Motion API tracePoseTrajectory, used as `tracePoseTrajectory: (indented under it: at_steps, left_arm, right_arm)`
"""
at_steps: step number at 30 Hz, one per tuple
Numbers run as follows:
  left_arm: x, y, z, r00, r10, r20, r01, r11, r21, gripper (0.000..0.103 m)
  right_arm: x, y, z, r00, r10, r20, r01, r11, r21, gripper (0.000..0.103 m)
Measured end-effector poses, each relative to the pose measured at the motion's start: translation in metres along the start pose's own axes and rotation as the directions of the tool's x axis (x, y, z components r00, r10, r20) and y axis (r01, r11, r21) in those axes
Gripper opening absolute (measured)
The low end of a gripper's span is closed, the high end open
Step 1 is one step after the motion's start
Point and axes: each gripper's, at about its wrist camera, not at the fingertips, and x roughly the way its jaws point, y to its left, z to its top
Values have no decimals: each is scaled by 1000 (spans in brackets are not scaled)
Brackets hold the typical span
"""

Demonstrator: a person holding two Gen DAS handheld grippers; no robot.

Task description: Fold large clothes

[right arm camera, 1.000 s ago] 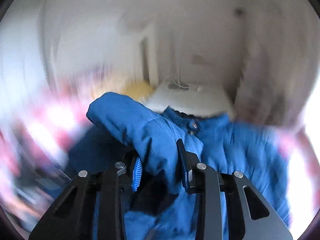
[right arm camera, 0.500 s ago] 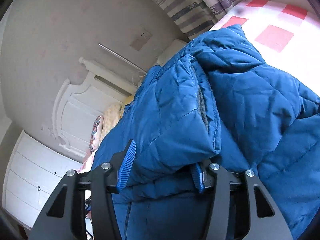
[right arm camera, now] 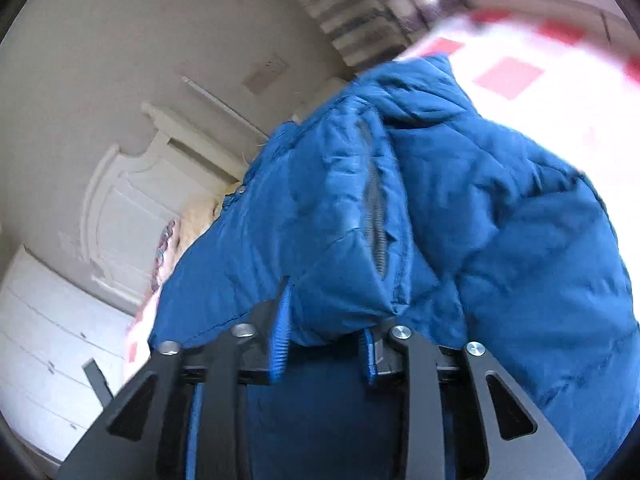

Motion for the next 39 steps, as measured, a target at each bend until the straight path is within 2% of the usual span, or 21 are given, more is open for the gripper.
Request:
tracePoseTrajectory:
  at_steps: [1, 2, 3, 4, 6, 8, 10, 13, 15, 16, 18, 19, 20, 22, 26, 29, 30, 32, 34, 37, 39]
  left_arm:
    - [0, 0, 0, 1000, -1, 0, 1, 1000, -1, 101]
    - [0, 0, 0, 1000, -1, 0, 1, 1000, -1, 101]
    - [0, 0, 0, 1000, 1, 0, -1, 1000, 0, 101]
    - [0, 0, 0, 1000, 1, -1, -1, 1000, 1, 101]
    - [0, -1, 1, 1000, 4, -2, -4, 1000, 3, 101]
    - [1, -1, 1, 1000, 10, -4, -10, 1000, 8, 101]
    - [0, -1, 1, 1000, 7, -3, -7, 1000, 6, 101]
    - [0, -1, 0, 1000, 1, -1, -1, 1000, 1, 101]
    - [0, 0, 0, 1000, -4, 1, 4, 1000, -2, 101]
    - [0, 0, 0, 1000, -5, 2, 5, 1000, -4, 101]
    - [0, 0, 0, 1000, -4, 1, 4, 1000, -3, 101]
    - [0, 1, 0, 1000, -3, 1, 3, 1000, -2, 101]
    - [0, 1, 0, 1000, -2, 1, 2, 1000, -1, 101]
    - [0, 1, 0, 1000, -2, 0, 2, 1000, -1, 101]
    - [-4, 3, 0, 1000, 6, 15, -6, 1000, -20, 101]
    - [-22, -1, 3, 997, 53, 61, -50, 998, -49, 100]
    - [-35, -9, 7, 994, 48, 101, -43, 998, -44, 100]
    - [-54, -31, 17, 988, 6, 155, -8, 1000, 15, 100]
    - [-65, -67, 29, 983, -16, 183, -8, 992, 128, 100]
    - [-59, -121, 47, 984, -13, 176, -42, 952, 302, 101]
    - [-44, -144, 57, 985, 25, 168, -84, 931, 355, 101]
  right_arm:
    - [-7, 1, 1, 1000, -20, 19, 20, 1000, 0, 40]
    - [-21, 4, 2, 995, -61, 81, 62, 998, 0, 47]
    - [-34, 6, 2, 983, -105, 148, 106, 994, 2, 48]
    - [-52, 12, 2, 954, -168, 247, 175, 985, -7, 48]
    - [-65, 29, 6, 922, -197, 333, 234, 969, -75, 48]
    - [-58, 56, 12, 925, -190, 329, 266, 942, -205, 48]
    - [-40, 91, 11, 927, -196, 320, 309, 883, -354, 48]
    - [-1, 131, 0, 916, -246, 317, 387, 751, -535, 52]
    - [20, 137, -6, 906, -286, 312, 421, 686, -593, 85]
    - [31, 135, -11, 893, -325, 312, 450, 655, -607, 90]
    - [53, 118, -16, 870, -400, 289, 489, 625, -609, 92]
    - [66, 106, -17, 865, -436, 247, 489, 626, -608, 95]
    - [72, 96, -16, 880, -425, 214, 461, 651, -603, 98]
    - [71, 92, -12, 890, -418, 184, 440, 679, -587, 99]
    - [74, 93, -19, 874, -443, 199, 466, 646, -605, 99]
    - [75, 92, -17, 878, -441, 187, 457, 656, -600, 99]
    - [75, 91, -17, 880, -440, 182, 454, 660, -599, 99]
    - [79, 92, -14, 879, -442, 179, 454, 660, -598, 99]
    - [79, 93, -13, 880, -441, 177, 452, 663, -597, 99]
    - [77, 92, -12, 885, -432, 171, 443, 674, -591, 99]
    - [77, 91, -10, 887, -430, 169, 440, 677, -590, 99]
